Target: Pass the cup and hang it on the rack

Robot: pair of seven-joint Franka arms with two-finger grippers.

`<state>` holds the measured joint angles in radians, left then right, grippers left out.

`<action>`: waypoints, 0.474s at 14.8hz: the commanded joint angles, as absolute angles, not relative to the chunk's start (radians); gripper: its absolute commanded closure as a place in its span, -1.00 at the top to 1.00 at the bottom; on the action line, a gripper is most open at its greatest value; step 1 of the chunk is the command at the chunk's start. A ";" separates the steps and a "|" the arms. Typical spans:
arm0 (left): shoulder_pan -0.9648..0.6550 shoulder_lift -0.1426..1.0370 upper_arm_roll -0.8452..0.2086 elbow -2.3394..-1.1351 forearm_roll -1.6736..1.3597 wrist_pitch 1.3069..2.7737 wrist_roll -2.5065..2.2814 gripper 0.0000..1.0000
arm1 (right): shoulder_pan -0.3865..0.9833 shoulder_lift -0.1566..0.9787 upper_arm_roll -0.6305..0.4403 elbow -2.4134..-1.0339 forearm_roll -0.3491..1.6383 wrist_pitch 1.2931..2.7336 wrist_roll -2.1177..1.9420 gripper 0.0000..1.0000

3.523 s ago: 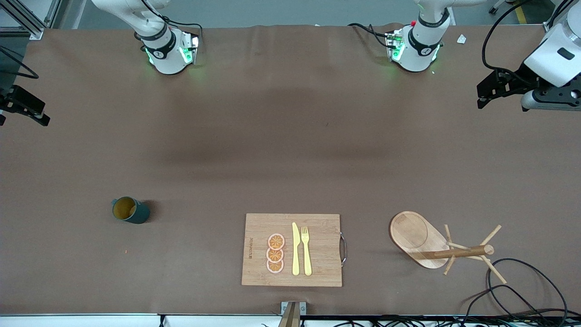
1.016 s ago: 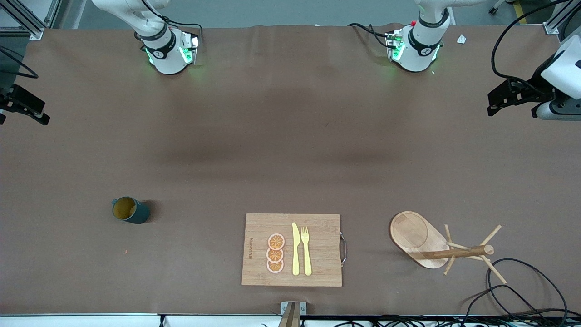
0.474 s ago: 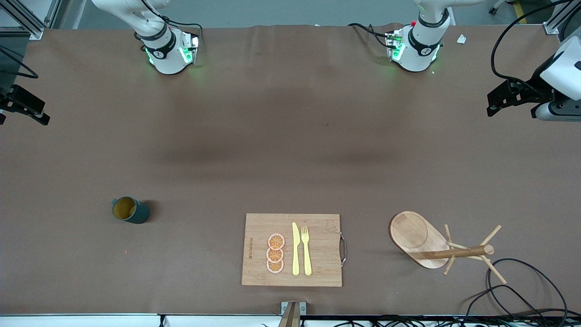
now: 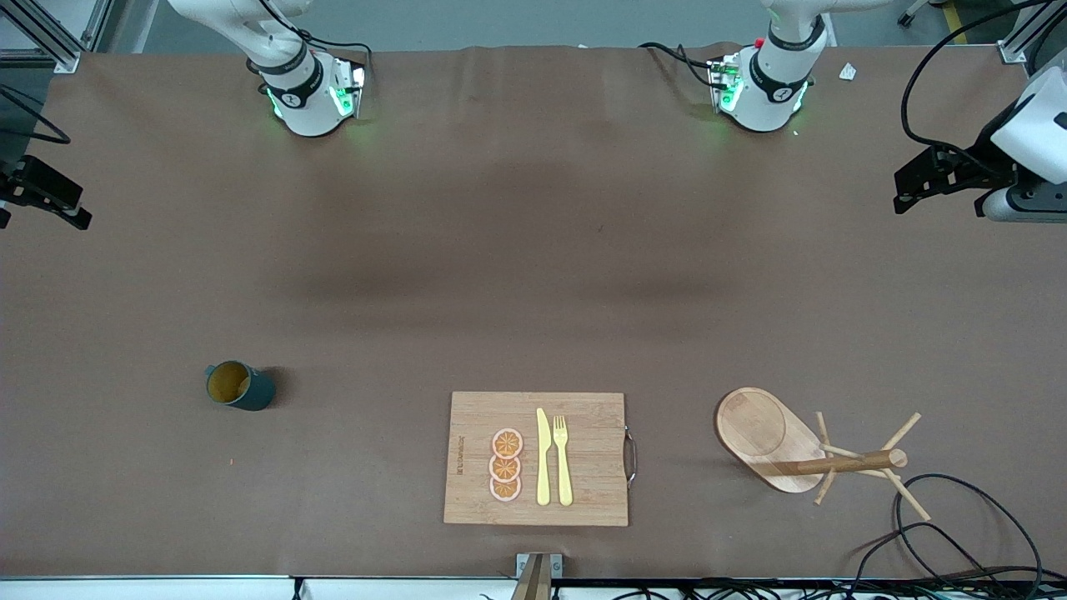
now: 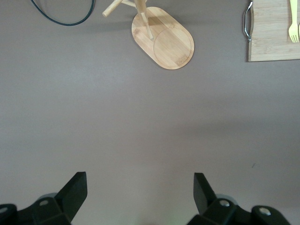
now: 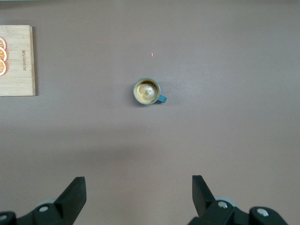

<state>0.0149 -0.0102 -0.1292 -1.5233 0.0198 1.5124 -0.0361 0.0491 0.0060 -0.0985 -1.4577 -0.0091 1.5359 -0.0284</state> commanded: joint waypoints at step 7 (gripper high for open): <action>0.018 -0.003 -0.130 -1.508 0.014 1.514 -0.031 1.00 | 0.034 0.081 -0.087 -1.471 -0.012 1.528 -0.040 1.00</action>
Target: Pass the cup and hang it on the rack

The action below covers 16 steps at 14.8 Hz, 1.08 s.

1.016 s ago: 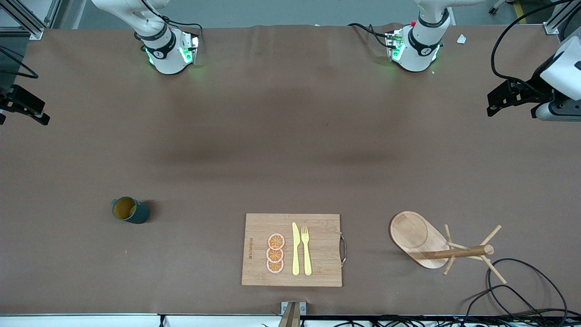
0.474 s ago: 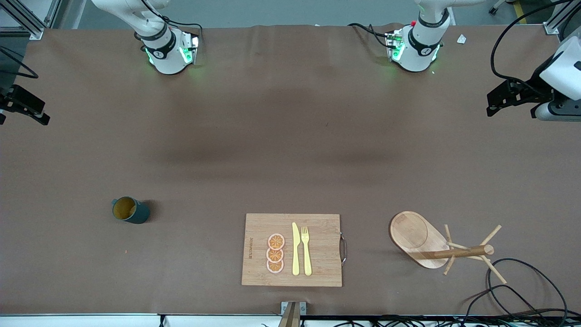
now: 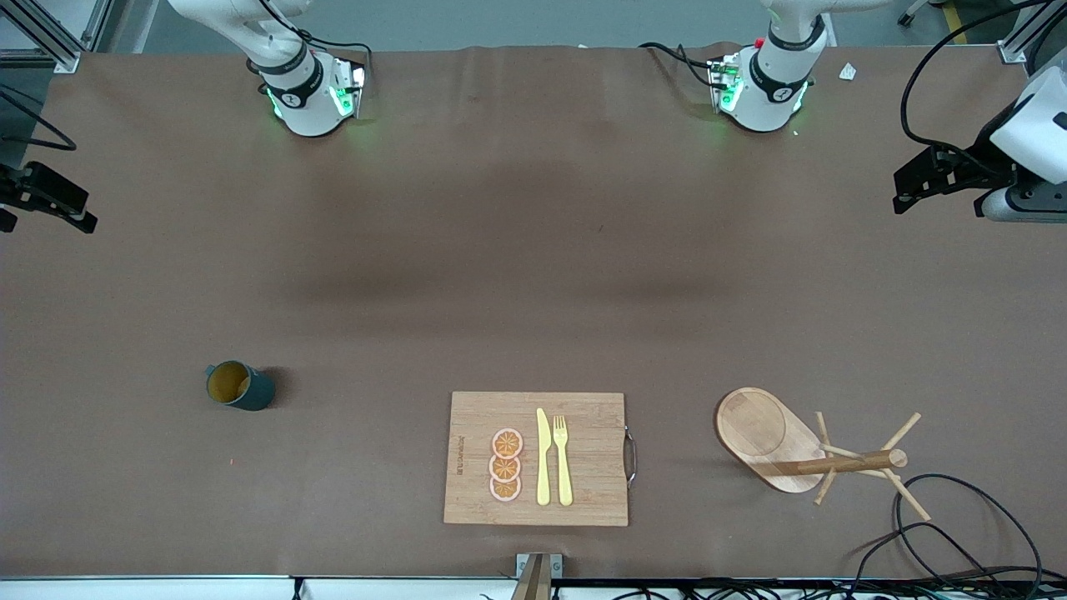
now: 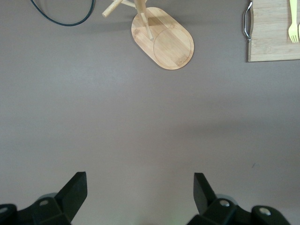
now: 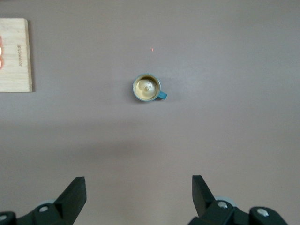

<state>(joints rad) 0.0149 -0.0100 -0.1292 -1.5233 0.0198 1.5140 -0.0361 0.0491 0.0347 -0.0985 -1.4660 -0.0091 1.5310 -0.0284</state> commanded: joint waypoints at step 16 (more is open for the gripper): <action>0.020 0.009 -0.130 -1.509 0.014 1.520 -0.017 1.00 | 0.054 0.624 -0.086 -1.489 0.115 1.899 -0.029 1.00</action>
